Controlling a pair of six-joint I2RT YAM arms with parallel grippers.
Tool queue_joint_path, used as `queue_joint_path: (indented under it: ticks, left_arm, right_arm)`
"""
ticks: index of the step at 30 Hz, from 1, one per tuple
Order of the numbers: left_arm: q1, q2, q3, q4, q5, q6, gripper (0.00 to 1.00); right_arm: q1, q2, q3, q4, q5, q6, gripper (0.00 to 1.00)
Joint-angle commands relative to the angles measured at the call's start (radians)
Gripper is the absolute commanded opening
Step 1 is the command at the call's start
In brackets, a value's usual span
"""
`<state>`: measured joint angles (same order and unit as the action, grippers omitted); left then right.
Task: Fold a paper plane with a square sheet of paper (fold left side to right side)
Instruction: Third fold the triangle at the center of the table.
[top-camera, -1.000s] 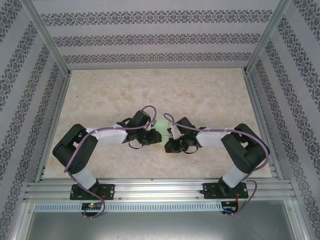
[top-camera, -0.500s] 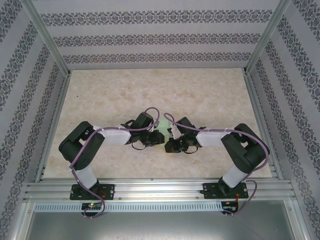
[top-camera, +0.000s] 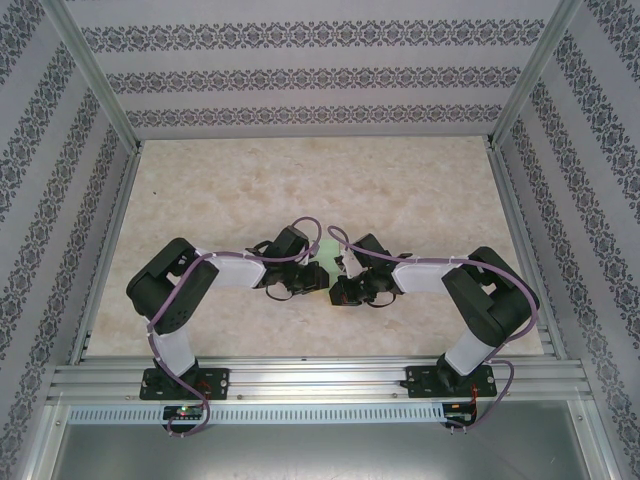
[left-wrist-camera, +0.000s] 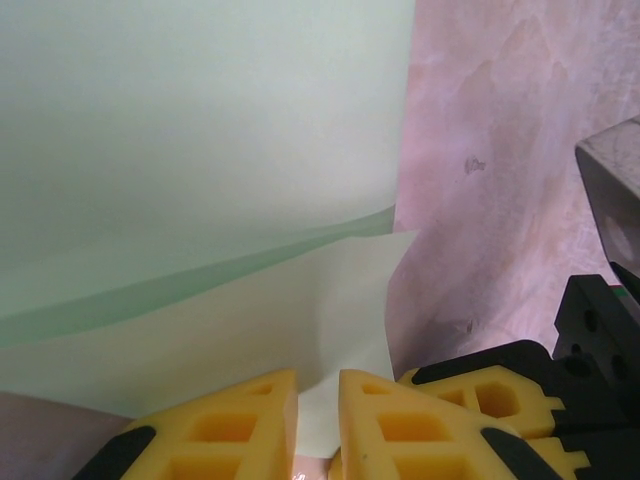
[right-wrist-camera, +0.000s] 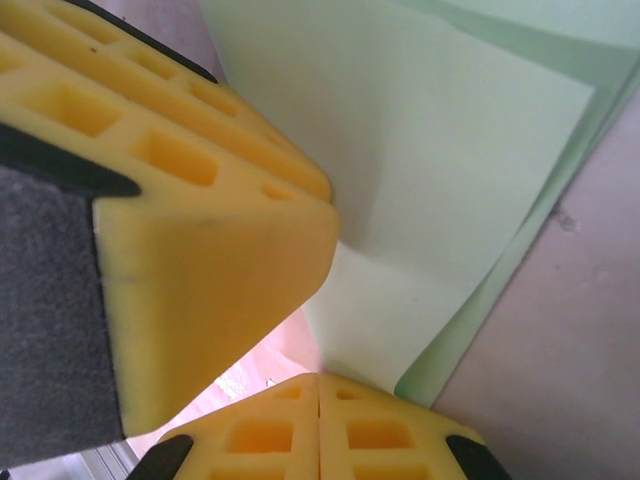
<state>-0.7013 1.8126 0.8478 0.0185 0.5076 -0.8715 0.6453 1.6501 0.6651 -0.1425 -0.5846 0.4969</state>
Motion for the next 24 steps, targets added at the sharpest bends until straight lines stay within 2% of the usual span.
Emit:
queue_joint_path:
  ticks: [1, 13, 16, 24]
  left_arm:
    - [0.039, 0.044, 0.017, -0.061, -0.121, 0.051, 0.21]
    - [0.158, 0.078, 0.169, -0.232, -0.188, 0.194, 0.22]
    - [0.188, 0.105, 0.179, -0.225, -0.170, 0.200, 0.21]
    - [0.194, -0.047, 0.177, -0.246, -0.145, 0.221, 0.23]
  right_arm:
    - [0.007, 0.050, -0.036, -0.122, 0.092, -0.009, 0.07]
    - [0.009, 0.050, -0.038, -0.128, 0.100, -0.008, 0.07]
    - [0.008, 0.050, -0.036, -0.127, 0.097, -0.008, 0.07]
    - [0.009, 0.054, -0.026, -0.121, 0.098, -0.009, 0.07]
